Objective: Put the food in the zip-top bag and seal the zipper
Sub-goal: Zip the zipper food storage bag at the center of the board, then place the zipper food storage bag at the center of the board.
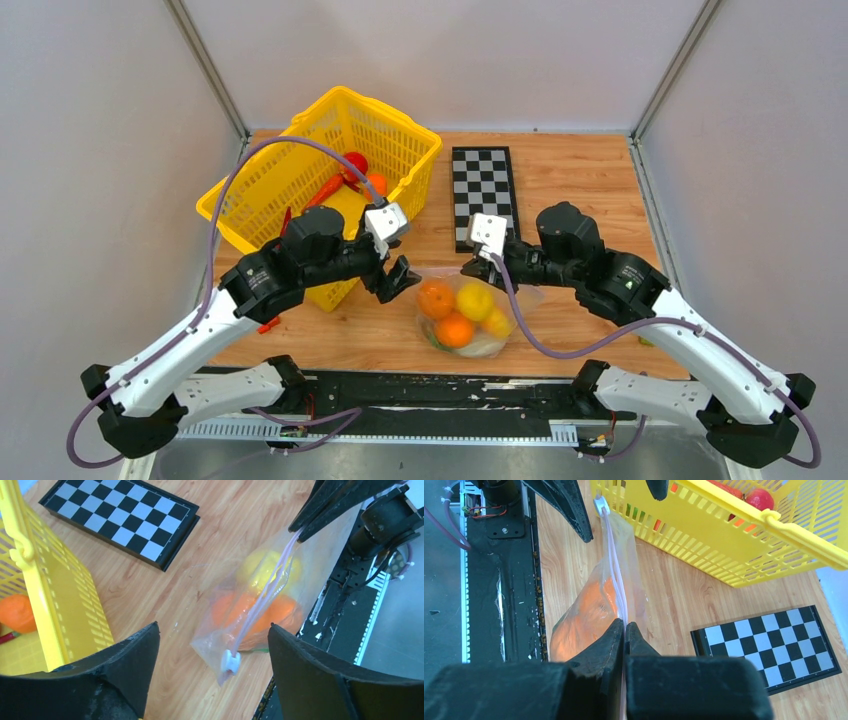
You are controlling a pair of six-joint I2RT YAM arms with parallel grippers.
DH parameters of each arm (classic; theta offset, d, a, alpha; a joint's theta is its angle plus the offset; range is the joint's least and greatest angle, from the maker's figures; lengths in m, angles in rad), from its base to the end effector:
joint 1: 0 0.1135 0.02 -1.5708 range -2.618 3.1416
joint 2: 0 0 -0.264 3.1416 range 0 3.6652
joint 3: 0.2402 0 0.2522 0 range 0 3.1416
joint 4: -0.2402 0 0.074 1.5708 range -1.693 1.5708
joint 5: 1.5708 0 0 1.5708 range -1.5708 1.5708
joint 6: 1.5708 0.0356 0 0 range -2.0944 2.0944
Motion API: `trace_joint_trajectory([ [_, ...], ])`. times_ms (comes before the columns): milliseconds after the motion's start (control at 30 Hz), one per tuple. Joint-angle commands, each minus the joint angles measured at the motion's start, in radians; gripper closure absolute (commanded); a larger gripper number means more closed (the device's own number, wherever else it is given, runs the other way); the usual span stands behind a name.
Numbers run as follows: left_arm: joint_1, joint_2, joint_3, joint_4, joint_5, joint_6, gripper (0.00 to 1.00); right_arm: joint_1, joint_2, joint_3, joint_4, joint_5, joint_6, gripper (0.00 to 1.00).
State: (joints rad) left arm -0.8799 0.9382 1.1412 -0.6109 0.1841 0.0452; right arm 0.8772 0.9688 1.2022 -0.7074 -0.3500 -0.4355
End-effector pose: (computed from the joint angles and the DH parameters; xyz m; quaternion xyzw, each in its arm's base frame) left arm 0.1172 -0.1520 0.3913 0.4165 0.7222 -0.2919 0.4688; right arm 0.1124 0.1543 0.3971 -0.5847 0.6103 0.2574 0.4683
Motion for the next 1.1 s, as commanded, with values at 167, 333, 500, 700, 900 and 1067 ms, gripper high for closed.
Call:
trace_joint_trajectory([
  [167, 0.009, -0.015, 0.067, 0.134, -0.009, -0.116, 0.00, -0.005, -0.023, -0.021, 0.028, 0.025, 0.030, 1.00],
  [333, 0.009, -0.035, 0.049, 0.177, -0.127, -0.153, 0.00, -0.007, -0.029, -0.020, 0.076, 0.227, 0.070, 1.00],
  [500, 0.010, -0.036, 0.044, 0.196, -0.182, -0.192, 0.00, -0.098, 0.019, 0.069, 0.086, 0.438, 0.096, 1.00],
  [700, 0.010, -0.029, 0.018, 0.233, -0.181, -0.222, 0.00, -0.215, 0.066, 0.161, 0.110, 0.427, 0.100, 1.00],
  [900, 0.010, -0.037, -0.012, 0.255, -0.181, -0.236, 0.00, -0.214, 0.063, 0.131, 0.067, 0.140, 0.079, 1.00],
  [1067, 0.010, -0.040, -0.033, 0.278, -0.194, -0.254, 0.00, -0.170, 0.048, -0.048, 0.119, -0.017, 0.193, 1.00],
])
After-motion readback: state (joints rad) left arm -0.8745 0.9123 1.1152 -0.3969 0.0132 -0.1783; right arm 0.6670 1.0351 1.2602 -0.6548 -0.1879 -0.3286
